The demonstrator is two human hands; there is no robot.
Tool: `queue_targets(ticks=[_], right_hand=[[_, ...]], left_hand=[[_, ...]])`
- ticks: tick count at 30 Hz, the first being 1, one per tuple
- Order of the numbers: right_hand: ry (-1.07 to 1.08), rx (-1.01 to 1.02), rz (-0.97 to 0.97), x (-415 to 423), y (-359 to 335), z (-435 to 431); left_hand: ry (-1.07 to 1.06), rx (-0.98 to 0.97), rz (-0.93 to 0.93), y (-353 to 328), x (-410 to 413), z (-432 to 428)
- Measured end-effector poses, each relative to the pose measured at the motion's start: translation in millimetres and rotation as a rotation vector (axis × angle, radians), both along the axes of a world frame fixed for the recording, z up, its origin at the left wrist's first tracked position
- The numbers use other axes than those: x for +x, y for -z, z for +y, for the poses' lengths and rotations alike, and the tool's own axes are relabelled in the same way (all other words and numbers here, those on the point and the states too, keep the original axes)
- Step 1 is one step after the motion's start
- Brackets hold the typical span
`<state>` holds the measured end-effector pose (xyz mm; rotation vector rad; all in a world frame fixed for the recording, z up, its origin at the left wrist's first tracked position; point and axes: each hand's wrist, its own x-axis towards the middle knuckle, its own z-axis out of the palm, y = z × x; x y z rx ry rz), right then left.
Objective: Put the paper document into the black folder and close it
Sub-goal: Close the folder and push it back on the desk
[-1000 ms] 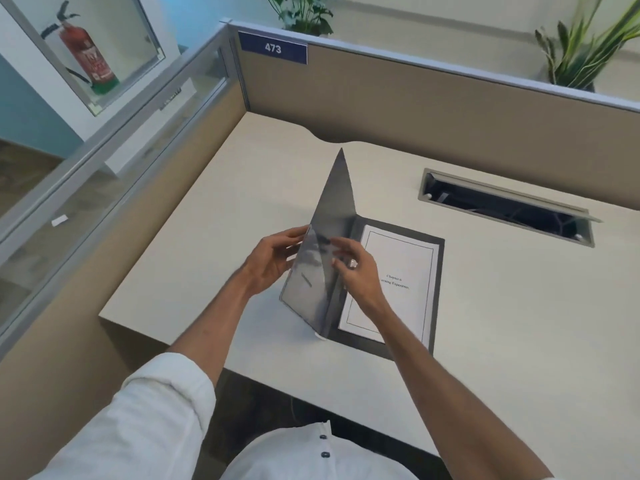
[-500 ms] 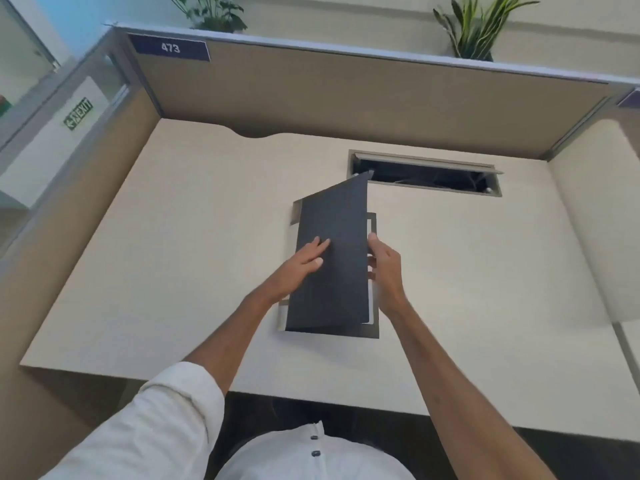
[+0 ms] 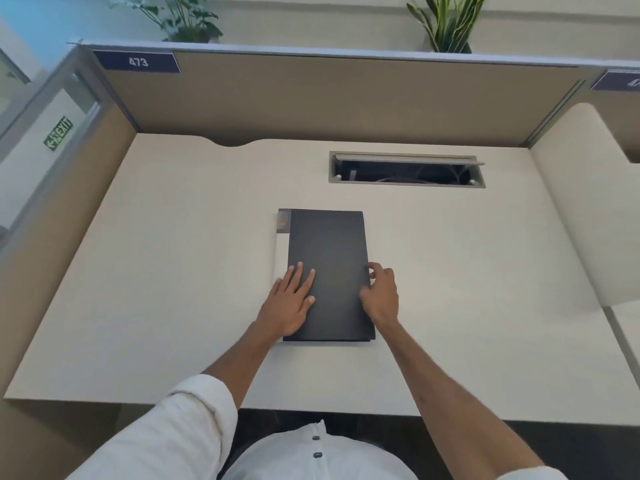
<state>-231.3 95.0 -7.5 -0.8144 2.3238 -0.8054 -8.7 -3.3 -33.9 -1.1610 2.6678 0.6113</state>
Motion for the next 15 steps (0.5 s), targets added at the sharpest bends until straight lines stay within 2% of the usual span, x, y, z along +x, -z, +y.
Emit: queue_targets(ticks=[8,15], right_hand=[[-0.163,0.110,0.240,21,13,-3],[-0.474,-0.014,0.375,25,21,-1]], left_hand=[[0.030,-0.049,-0.019,17,6,-1],[0.072,-0.283,0.112,18,20,7]])
